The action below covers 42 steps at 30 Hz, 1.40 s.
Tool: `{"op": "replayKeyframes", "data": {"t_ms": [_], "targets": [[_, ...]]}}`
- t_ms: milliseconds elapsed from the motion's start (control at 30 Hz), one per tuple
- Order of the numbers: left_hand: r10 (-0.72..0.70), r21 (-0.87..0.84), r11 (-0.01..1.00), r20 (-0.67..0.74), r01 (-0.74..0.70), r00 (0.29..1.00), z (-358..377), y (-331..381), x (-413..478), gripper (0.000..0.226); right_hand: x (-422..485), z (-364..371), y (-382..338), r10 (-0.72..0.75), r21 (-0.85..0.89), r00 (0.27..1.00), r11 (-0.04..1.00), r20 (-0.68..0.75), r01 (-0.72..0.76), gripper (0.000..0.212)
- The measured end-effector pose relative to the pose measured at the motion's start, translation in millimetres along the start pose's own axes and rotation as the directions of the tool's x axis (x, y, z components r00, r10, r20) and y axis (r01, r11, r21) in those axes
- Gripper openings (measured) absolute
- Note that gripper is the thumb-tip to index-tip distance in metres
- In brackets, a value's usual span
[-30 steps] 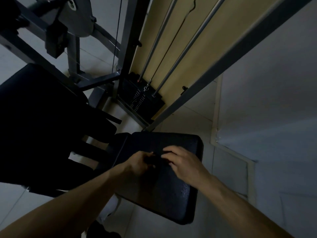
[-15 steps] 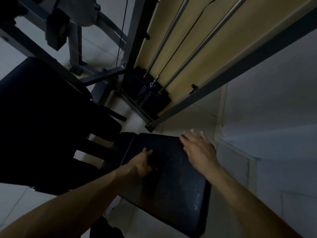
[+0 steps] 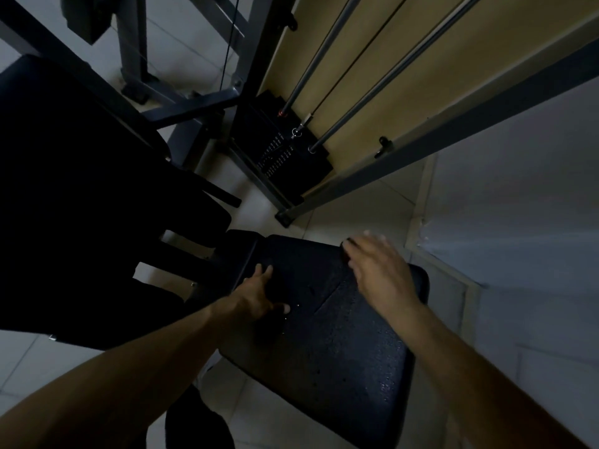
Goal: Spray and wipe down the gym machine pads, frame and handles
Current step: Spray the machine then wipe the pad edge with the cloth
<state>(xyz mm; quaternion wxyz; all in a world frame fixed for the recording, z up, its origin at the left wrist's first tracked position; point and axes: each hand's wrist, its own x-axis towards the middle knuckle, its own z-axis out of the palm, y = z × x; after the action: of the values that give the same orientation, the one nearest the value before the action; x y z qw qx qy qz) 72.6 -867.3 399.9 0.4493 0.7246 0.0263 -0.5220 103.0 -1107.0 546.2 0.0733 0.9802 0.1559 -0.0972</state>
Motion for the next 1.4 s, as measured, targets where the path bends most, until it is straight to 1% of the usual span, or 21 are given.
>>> {"op": "replayKeyframes", "data": {"t_ms": [67,100,200,300,367,467,533,567,667,733,800,867,933,1000,1033,1100,1167,1233,1300,1367,1400], "targets": [[0.02,-0.02,1.0,0.02,-0.02,1.0,0.3,-4.4,0.8,0.12,9.1,8.0,-7.7,0.082,-0.001,0.997,0.997,0.001,-0.082,0.034],[0.027,-0.017,1.0,0.024,-0.026,0.999,0.5,-6.5,1.5,0.119,3.0,12.8,-19.0,0.064,-0.014,0.998,0.998,-0.005,-0.064,0.038],[0.029,-0.01,1.0,0.009,-0.029,1.0,3.5,-10.3,4.6,0.12,-46.7,31.2,-68.3,-0.199,0.018,0.973,0.98,0.113,0.199,0.069],[0.017,0.008,1.0,0.032,-0.017,0.999,2.7,-16.6,5.8,0.119,-75.5,38.3,-85.5,-0.435,0.133,0.869,0.9,0.234,0.415,0.072],[0.027,0.017,0.999,0.036,-0.028,0.999,1.0,-19.7,2.9,0.12,-51.3,33.4,-66.4,-0.386,0.074,0.904,0.923,0.182,0.379,0.071],[0.049,0.042,0.998,0.037,-0.051,0.998,-0.8,-25.9,4.0,0.121,7.0,27.6,-27.9,-0.098,-0.006,0.995,0.995,0.036,0.098,0.055],[0.06,0.061,0.996,0.032,-0.061,0.998,-0.8,-31.8,8.2,0.123,27.2,28.8,-26.1,0.05,-0.009,0.999,0.999,0.018,-0.05,0.036],[0.052,0.061,0.997,0.027,-0.053,0.998,-0.7,-34.9,10.0,0.124,26.3,32.2,-36.1,0.061,-0.013,0.998,0.998,0.011,-0.061,0.037],[0.048,0.117,0.992,-0.012,-0.047,0.999,-1.2,-39.8,14.9,0.124,-16.6,54.6,-87.6,-0.159,0.034,0.981,0.987,0.114,0.157,0.069],[0.101,0.213,0.972,-0.01,-0.096,0.995,-2.9,-36.5,13.0,0.119,-48.9,67.0,-113.3,-0.363,0.128,0.91,0.931,0.202,0.342,0.069],[0.137,0.256,0.957,0.011,-0.135,0.991,-5.9,-35.3,7.5,0.12,-42.6,71.2,-108.3,-0.424,0.181,0.883,0.902,0.2,0.392,0.064],[0.127,0.216,0.968,0.015,-0.128,0.992,-7.4,-38.3,4.0,0.13,-7.9,71.9,-87.6,-0.313,0.082,0.938,0.949,0.148,0.303,0.067],[0.084,0.156,0.984,0.005,-0.084,0.996,-5.6,-47.0,3.7,0.136,32.6,72.4,-65.6,-0.121,0.012,0.989,0.993,0.079,0.121,0.058],[0.066,0.127,0.99,-0.008,-0.065,0.998,-2.9,-55.7,2.7,0.135,54.4,73.3,-66.2,0.032,0.006,0.998,0.999,0.058,-0.032,0.049],[0.074,0.135,0.988,-0.015,-0.071,0.997,-3.6,-57.9,1.3,0.134,54.2,75.5,-76.4,0.051,0.011,0.996,0.999,0.071,-0.052,0.05],[0.112,0.151,0.983,-0.039,-0.105,0.993,-1.4,-62.8,3.0,0.133,30.7,83.3,-105.7,-0.054,0.042,0.985,0.998,0.164,0.047,0.063],[0.134,0.16,0.979,-0.024,-0.129,0.991,-1.2,-64.1,3.7,0.133,-2.3,91.3,-133.3,-0.256,0.15,0.927,0.963,0.273,0.222,0.071],[0.119,0.123,0.985,0.003,-0.119,0.993,-0.4,-66.4,3.6,0.144,-9.6,96.4,-135.7,-0.396,0.244,0.87,0.911,0.293,0.333,0.069],[0.097,0.017,0.995,0.023,-0.097,0.995,-0.8,-68.9,-0.5,0.165,14.1,102.0,-121.7,-0.356,0.195,0.9,0.93,0.252,0.313,0.068],[0.103,-0.039,0.994,0.032,-0.102,0.994,0.1,-72.7,-1.2,0.17,51.6,105.4,-103.8,-0.199,0.081,0.964,0.979,0.178,0.187,0.062],[0.106,-0.042,0.994,0.031,-0.104,0.994,0.3,-75.7,-0.6,0.17,70.1,108.5,-98.3,-0.126,0.064,0.982,0.991,0.139,0.118,0.051]]}}
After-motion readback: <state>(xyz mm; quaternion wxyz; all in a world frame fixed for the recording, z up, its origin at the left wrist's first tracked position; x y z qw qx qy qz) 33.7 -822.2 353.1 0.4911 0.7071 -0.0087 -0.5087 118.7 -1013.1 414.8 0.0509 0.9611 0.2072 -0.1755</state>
